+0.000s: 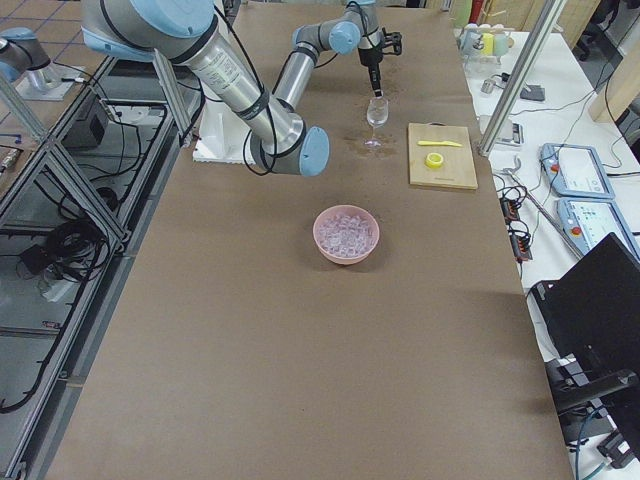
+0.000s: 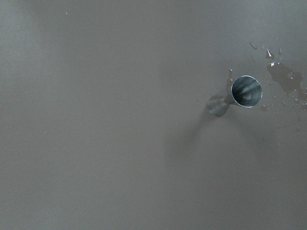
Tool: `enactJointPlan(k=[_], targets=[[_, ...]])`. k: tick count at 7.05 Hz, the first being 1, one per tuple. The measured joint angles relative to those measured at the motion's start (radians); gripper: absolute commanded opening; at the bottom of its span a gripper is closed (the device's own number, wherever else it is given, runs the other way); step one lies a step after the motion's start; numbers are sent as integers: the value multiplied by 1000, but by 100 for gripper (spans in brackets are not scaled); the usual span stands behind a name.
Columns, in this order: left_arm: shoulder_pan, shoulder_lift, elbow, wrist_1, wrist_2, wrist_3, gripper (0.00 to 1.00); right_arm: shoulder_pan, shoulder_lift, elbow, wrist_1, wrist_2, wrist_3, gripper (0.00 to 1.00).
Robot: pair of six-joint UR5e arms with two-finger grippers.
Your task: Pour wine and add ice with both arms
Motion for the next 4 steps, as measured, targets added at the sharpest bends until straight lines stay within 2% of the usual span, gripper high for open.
enactJointPlan(k=[1, 4], targets=[[0, 0, 0, 0, 0, 0, 98, 0, 1, -1, 1, -1, 0, 100], [0, 0, 1, 0, 0, 0, 98, 0, 0, 4, 2, -31, -4, 100]])
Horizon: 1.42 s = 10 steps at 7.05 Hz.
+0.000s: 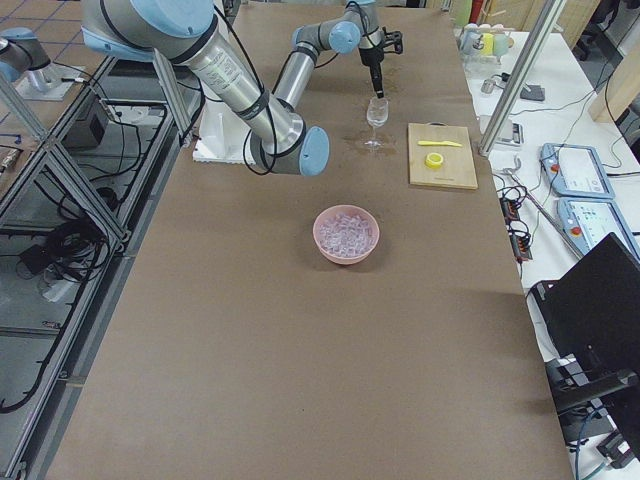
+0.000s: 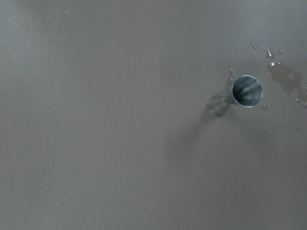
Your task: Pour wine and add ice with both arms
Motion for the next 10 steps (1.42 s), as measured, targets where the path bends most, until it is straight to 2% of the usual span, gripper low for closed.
enactJointPlan(k=[2, 3, 4, 5, 7, 8, 10], targets=[[0, 0, 1, 1, 1, -4, 98, 11, -1, 10, 0, 14, -12, 100], [0, 0, 1, 3, 4, -14, 98, 47, -6, 13, 1, 55, -35, 100], [1, 0, 1, 4, 9, -33, 98, 113, -28, 20, 4, 140, -90, 100], [2, -1, 2, 6, 13, -52, 98, 199, -94, 50, 25, 247, -180, 100], [7, -3, 1, 9, 52, -63, 98, 412, -375, 146, 137, 469, -471, 100], [13, -3, 1, 10, 83, -63, 98, 513, -502, 162, 168, 551, -641, 100], [18, -2, 1, 8, 103, -60, 98, 679, -716, 156, 180, 643, -934, 100]])
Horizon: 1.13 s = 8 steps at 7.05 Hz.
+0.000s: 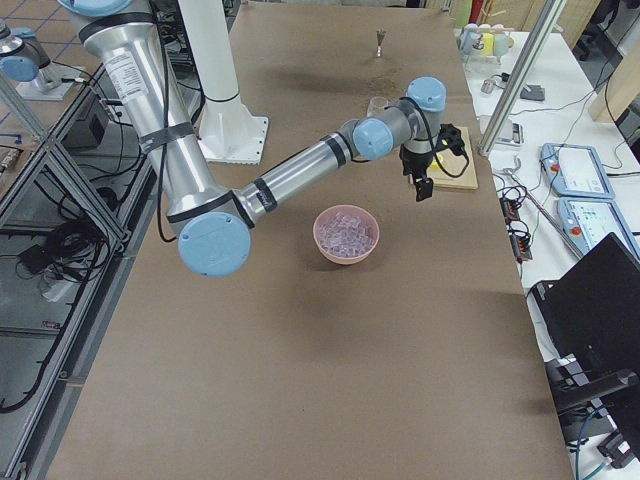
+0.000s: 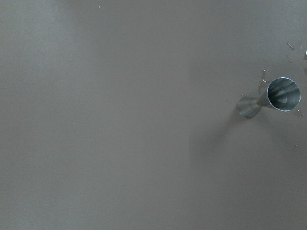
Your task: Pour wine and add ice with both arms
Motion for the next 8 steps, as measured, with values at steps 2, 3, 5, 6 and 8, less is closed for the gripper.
enactJointPlan(k=[2, 3, 5, 6, 8], targets=[[1, 2, 0, -1, 2, 3, 98, 115, -211, -17, 5, 17, -202, 100], [1, 4, 0, -2, 1, 4, 98, 158, -297, -20, 7, 16, -248, 100], [1, 7, -1, -4, 1, 4, 98, 235, -401, -21, 8, 10, -272, 100], [1, 8, -1, -5, 1, 4, 98, 271, -418, -19, 8, 9, -275, 100], [1, 9, -2, -7, 1, 4, 98, 310, -429, -24, 8, 9, -272, 100]])
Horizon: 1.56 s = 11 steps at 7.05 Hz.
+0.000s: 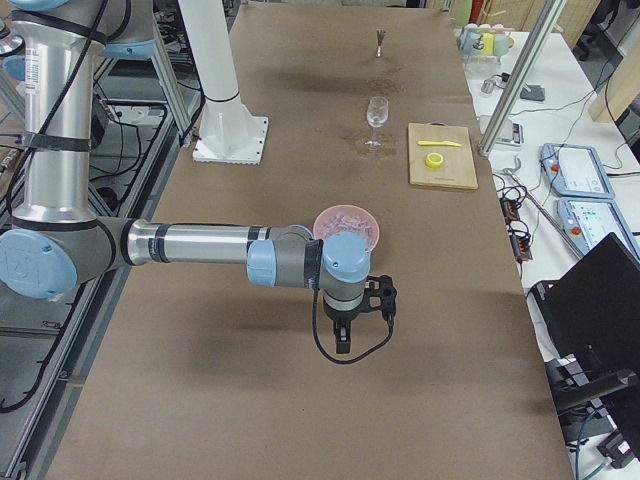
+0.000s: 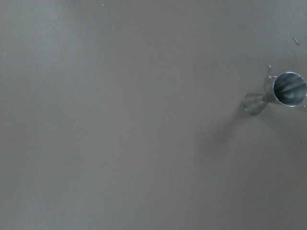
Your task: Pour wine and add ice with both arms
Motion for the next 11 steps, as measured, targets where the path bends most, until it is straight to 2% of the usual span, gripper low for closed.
enactJointPlan(k=[5, 11], targets=[[0, 20, 1, -3, -7, 2, 98, 6, 13, 11, 2, -39, -1, 100], [0, 43, 22, 1, -2, 2, 98, 6, 11, 54, 2, -39, -1, 100]])
